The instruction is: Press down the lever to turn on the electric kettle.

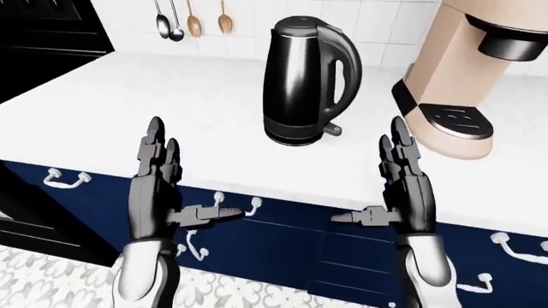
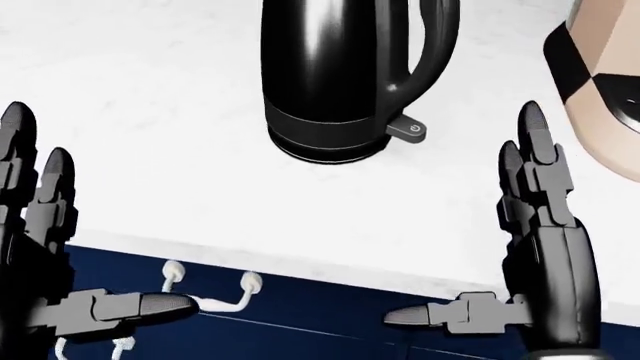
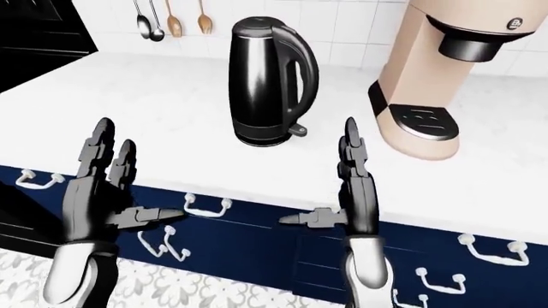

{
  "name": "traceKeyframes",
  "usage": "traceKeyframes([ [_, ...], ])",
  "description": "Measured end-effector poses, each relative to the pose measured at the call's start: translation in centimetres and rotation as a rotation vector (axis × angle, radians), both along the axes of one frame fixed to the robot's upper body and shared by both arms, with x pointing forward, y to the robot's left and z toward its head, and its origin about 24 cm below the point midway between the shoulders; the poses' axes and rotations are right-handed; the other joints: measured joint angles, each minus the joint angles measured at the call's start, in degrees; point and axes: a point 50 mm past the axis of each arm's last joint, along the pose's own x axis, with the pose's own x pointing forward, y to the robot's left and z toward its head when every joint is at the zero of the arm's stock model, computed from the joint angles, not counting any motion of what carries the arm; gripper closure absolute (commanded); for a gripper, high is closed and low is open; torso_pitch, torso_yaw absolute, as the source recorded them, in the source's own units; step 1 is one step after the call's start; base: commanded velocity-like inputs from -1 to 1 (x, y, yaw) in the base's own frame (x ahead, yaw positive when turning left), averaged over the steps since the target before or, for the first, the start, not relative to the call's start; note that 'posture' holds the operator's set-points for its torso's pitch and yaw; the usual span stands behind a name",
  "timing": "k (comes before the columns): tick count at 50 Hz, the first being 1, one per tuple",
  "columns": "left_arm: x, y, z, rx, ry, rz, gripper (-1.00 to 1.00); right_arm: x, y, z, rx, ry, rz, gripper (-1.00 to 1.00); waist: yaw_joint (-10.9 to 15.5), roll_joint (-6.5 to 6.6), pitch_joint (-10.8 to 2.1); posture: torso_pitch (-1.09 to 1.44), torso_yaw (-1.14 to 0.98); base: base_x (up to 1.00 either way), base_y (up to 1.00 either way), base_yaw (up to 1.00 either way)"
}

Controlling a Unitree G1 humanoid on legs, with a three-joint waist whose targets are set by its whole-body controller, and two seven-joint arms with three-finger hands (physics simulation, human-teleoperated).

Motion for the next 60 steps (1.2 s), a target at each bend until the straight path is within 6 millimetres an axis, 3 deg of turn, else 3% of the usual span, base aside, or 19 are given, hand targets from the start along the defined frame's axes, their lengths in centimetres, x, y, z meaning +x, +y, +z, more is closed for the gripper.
traceKeyframes([
  [5,-0.1,-0.2,0.6,-0.001,-0.03,-0.008,-1.0,-0.1,0.1,0.6,-0.004,-0.035,0.002,-1.0,0.0,-4.11,-0.53,0.0,0.0,0.15,0.0,0.0],
  [6,-0.1,-0.4,0.3,-0.008,-0.023,-0.018,-1.0,-0.1,-0.2,0.4,-0.008,-0.028,-0.006,-1.0,-0.5,-3.41,-0.27,0.0,0.0,0.15,0.0,0.0],
  [10,0.1,-0.6,-0.5,-0.012,0.019,-0.035,-1.0,-0.2,-0.5,-0.4,-0.002,0.02,-0.028,-1.0,-1.1,-2.95,0.07,0.0,0.0,0.15,0.0,0.0],
  [14,0.0,-0.5,0.1,-0.007,-0.005,-0.027,-1.0,-0.1,-0.4,0.0,-0.003,-0.004,-0.021,-1.0,-1.0,-0.38,0.56,0.0,0.0,0.15,0.0,0.0],
  [17,-0.1,-0.5,0.6,-0.004,-0.029,-0.026,-1.0,-0.2,-0.3,0.3,-0.003,-0.019,-0.017,-1.0,-1.3,2.68,0.09,0.0,0.0,0.15,0.0,0.0],
  [18,-0.1,-0.4,0.6,0.001,-0.032,-0.02,-1.0,-0.1,-0.1,0.4,0.003,-0.021,-0.011,-1.0,-0.9,2.73,-0.17,0.0,0.0,0.15,0.0,0.0],
  [24,0.1,0.1,0.0,-0.001,0.017,0.006,-1.0,0.0,0.2,-0.2,0.006,0.014,0.006,-1.0,0.1,0.98,-0.2,0.0,0.0,0.15,0.0,0.0],
  [28,-0.2,-0.2,0.2,-0.001,-0.012,-0.007,-1.0,-0.1,0.0,0.4,0.004,-0.019,-0.003,-1.0,0.3,-1.64,-0.03,0.0,0.0,0.15,0.0,0.0],
  [30,-0.2,-0.2,0.2,0.0,-0.018,-0.008,-1.0,0.0,0.1,0.5,0.003,-0.028,-0.001,-1.0,0.3,-3.9,-0.33,0.0,0.0,0.16,0.0,0.0],
  [32,0.0,-0.5,0.0,-0.011,-0.007,-0.022,-1.0,-0.1,0.0,0.5,0.005,-0.033,0.0,-1.0,-0.7,-3.09,-0.11,0.0,0.0,0.16,0.0,0.0],
  [36,0.1,-0.7,-0.4,-0.014,0.02,-0.038,-1.0,-0.1,-0.3,0.2,0.003,-0.015,-0.015,-1.0,-1.1,-2.81,-0.06,0.0,0.0,0.16,0.0,0.0],
  [40,-0.2,-0.4,0.2,-0.007,-0.016,-0.02,-1.0,-0.3,-0.6,0.6,-0.003,-0.025,-0.031,-1.0,-1.3,0.22,0.72,0.0,0.0,0.12,0.0,0.0],
  [42,-0.1,-0.3,0.8,-0.002,-0.038,-0.015,-1.0,-0.6,-1.0,1.3,-0.011,-0.061,-0.037,-1.0,-2.3,1.44,-0.16,0.0,0.0,0.0,0.0,0.0],
  [49,0.2,-0.1,-0.4,-0.006,0.024,-0.004,-1.0,-0.8,-0.8,1.7,-0.001,-0.081,-0.03,-1.0,-1.6,-2.33,-1.24,0.0,0.0,0.0,0.0,0.0],
  [60,0.0,-0.3,0.3,-0.005,-0.011,-0.017,-1.0,-0.5,-0.6,2.1,0.021,-0.064,-0.003,-1.0,-0.6,-1.6,-1.43,0.0,0.0,0.0,0.0,0.0],
])
